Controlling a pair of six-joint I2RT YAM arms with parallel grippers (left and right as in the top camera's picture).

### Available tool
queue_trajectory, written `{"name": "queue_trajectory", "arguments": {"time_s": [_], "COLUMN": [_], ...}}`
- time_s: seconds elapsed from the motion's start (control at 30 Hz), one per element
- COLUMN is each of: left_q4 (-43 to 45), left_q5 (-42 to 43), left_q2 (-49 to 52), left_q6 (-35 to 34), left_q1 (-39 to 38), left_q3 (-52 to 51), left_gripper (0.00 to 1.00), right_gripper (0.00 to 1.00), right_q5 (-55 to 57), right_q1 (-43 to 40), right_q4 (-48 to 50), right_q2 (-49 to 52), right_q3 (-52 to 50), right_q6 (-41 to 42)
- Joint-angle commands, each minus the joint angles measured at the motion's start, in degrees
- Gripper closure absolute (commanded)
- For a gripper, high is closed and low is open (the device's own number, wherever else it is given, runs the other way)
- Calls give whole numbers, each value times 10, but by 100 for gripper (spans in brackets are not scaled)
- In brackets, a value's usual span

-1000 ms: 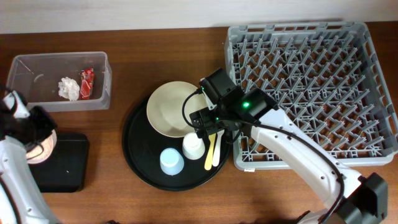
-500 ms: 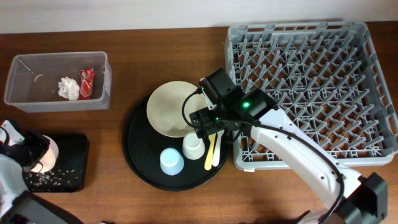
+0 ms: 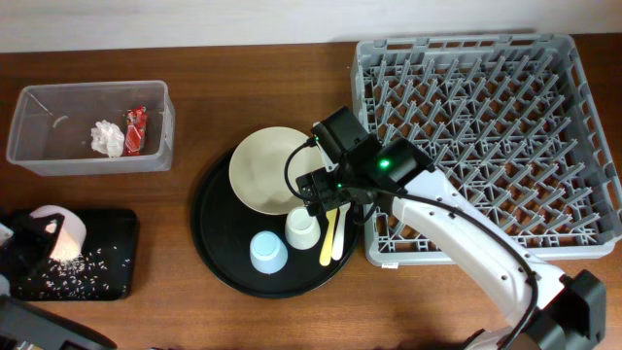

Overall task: Sort waste into correct bins and load items into the dishwasher rack
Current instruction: 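Carry the pink bowl left and tip the rice onto the black tray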

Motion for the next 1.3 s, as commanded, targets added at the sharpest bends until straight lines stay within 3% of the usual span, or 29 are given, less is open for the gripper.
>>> {"name": "queue_trajectory", "arguments": {"time_s": [0.0, 0.17, 0.37, 0.5, 0.7, 0.8, 0.97, 1.1, 1.27], "left_q4": [-24, -26, -34, -37, -43, -24, -24, -15, 27], "left_q5": [36, 156, 225, 259, 288, 379, 433, 433, 433], "left_q2": [1, 1, 1, 1, 2, 2, 2, 4, 13], "left_q6": [19, 154, 219, 220, 249, 308, 386, 404, 370], "left_q1": [5, 6, 6, 15, 116, 134, 134, 133, 117], "left_q3": [-3, -3, -24, -43, -110, -127, -130, -130, -130], "left_gripper": [100, 100, 100, 100, 100, 100, 100, 100, 99], "right_gripper": [2, 2, 2, 2, 2, 2, 2, 2, 2], "right_q5": [5, 5, 5, 5, 5, 5, 5, 5, 5], "right_q1": [1, 1, 1, 1, 1, 1, 1, 1, 1], "right_q4": [0, 0, 0, 0, 0, 0, 0, 0, 0], "right_q2": [-8, -8, -8, -8, -8, -8, -8, -8, -8], "right_q3": [9, 9, 9, 9, 9, 9, 9, 9, 9], "right_q6": [7, 7, 7, 7, 7, 7, 7, 7, 7]}}
